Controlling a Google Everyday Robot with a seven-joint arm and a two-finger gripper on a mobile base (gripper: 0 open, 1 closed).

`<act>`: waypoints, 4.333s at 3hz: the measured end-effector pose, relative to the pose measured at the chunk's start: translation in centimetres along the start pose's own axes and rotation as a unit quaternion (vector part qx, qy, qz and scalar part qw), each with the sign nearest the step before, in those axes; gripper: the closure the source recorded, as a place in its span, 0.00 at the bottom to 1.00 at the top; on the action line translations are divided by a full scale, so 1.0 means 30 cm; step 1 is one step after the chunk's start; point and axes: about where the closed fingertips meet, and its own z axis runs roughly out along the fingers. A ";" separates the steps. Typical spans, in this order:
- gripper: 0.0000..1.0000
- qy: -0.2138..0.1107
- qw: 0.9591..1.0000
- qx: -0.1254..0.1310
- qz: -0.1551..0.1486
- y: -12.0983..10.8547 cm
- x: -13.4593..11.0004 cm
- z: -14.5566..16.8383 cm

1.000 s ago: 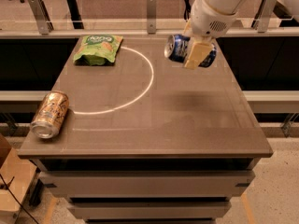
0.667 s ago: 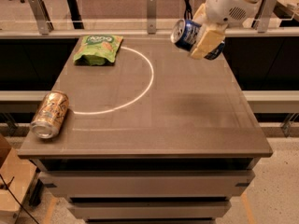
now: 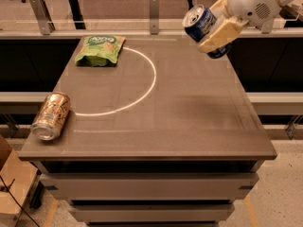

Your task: Place pepsi can upright

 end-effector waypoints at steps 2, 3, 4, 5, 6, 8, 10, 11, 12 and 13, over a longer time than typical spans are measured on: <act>1.00 -0.108 0.993 -0.011 0.049 0.006 0.006 0.040; 1.00 -0.141 0.987 -0.014 0.070 0.018 0.015 0.072; 1.00 -0.169 0.982 -0.015 0.086 0.028 0.026 0.110; 1.00 -0.196 0.976 -0.007 0.097 0.038 0.041 0.146; 1.00 -0.223 0.969 0.014 0.105 0.046 0.056 0.177; 1.00 -0.264 0.954 0.054 0.129 0.049 0.083 0.255; 1.00 -0.278 0.948 0.072 0.134 0.061 0.101 0.339; 0.82 -0.277 0.949 0.069 0.137 0.075 0.115 0.382; 0.60 -0.278 0.948 0.066 0.137 0.090 0.122 0.418; 0.36 -0.279 0.948 0.060 0.143 0.106 0.132 0.455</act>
Offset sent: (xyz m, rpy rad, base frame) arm 0.0007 0.0047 -0.0155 0.3523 0.0835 0.0055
